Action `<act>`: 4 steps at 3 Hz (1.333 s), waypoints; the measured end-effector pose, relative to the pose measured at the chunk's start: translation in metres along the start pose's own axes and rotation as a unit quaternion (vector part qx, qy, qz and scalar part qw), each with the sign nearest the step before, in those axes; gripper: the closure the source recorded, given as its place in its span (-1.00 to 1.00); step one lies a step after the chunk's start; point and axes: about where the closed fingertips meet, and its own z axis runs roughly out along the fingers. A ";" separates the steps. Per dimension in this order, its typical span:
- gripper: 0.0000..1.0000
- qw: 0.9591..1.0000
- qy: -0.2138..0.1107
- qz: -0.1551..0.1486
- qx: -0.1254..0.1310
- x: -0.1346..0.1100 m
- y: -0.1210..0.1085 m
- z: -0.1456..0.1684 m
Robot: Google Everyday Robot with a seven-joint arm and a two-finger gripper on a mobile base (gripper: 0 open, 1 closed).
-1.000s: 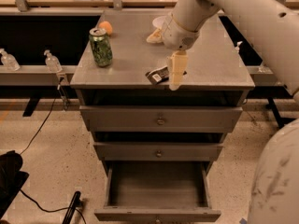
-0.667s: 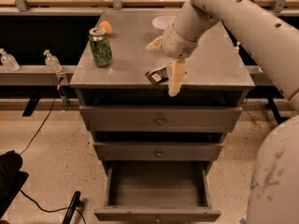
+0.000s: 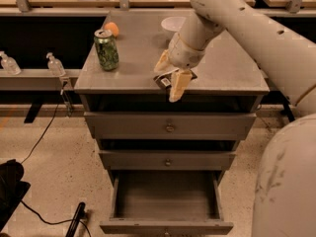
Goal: Place rxbar chocolate into bottom drawer
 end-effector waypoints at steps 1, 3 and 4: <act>-0.56 0.999 0.039 0.009 -0.020 0.009 0.000 0.009; -0.48 0.995 0.089 0.033 -0.021 0.030 -0.008 0.010; 0.00 0.995 0.094 0.039 -0.011 0.038 -0.008 0.006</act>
Offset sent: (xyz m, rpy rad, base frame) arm 0.0232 -0.0245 -0.0114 -0.2119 -0.0024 -0.0958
